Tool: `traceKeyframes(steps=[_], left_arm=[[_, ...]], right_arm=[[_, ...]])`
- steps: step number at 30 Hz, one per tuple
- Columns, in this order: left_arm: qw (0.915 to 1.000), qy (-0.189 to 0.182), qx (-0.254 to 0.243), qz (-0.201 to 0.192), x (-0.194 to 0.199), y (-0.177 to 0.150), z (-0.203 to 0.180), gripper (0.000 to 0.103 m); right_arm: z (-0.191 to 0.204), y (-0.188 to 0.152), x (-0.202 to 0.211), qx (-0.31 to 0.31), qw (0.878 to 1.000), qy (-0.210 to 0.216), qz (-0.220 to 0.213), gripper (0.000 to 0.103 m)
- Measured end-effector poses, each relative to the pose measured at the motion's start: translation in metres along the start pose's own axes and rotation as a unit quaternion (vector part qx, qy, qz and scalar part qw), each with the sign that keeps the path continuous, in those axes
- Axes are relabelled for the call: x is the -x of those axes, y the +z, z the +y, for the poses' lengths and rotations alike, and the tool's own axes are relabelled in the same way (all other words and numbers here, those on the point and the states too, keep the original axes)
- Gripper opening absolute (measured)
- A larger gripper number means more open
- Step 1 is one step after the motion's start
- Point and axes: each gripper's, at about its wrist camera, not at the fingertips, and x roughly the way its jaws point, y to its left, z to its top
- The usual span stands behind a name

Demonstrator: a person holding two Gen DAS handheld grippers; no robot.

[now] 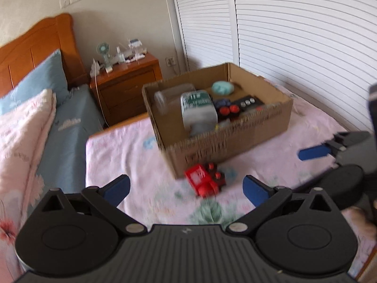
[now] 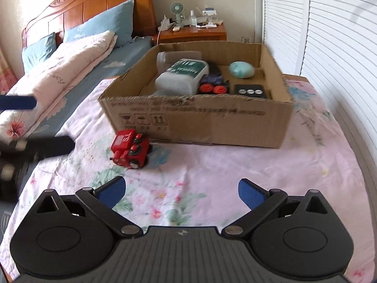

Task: Organize rigid objects
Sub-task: 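Move the right tool down to the red TS toy train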

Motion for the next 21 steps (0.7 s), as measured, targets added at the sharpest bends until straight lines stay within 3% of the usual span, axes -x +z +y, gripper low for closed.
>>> traceKeyframes(steps=[8,14,21], left_arm=[[0.9985,-0.01,0.052,0.012,-0.005,-0.028,0.023,0.101],[0.9989,0.013,0.043,0.015,0.0,-0.038,0.04,0.101],[0.9988,0.003,0.026,0.041,-0.008,-0.051,0.05,0.101]], right_arm=[[0.029,0.004,-0.026,0.047,0.999,-0.003,0.001,0.103],[0.051,0.009,-0.048,0.07,0.997,-0.007,-0.002,0.103],[0.059,0.019,-0.069,0.04,0.999,-0.028,-0.012,0.103]])
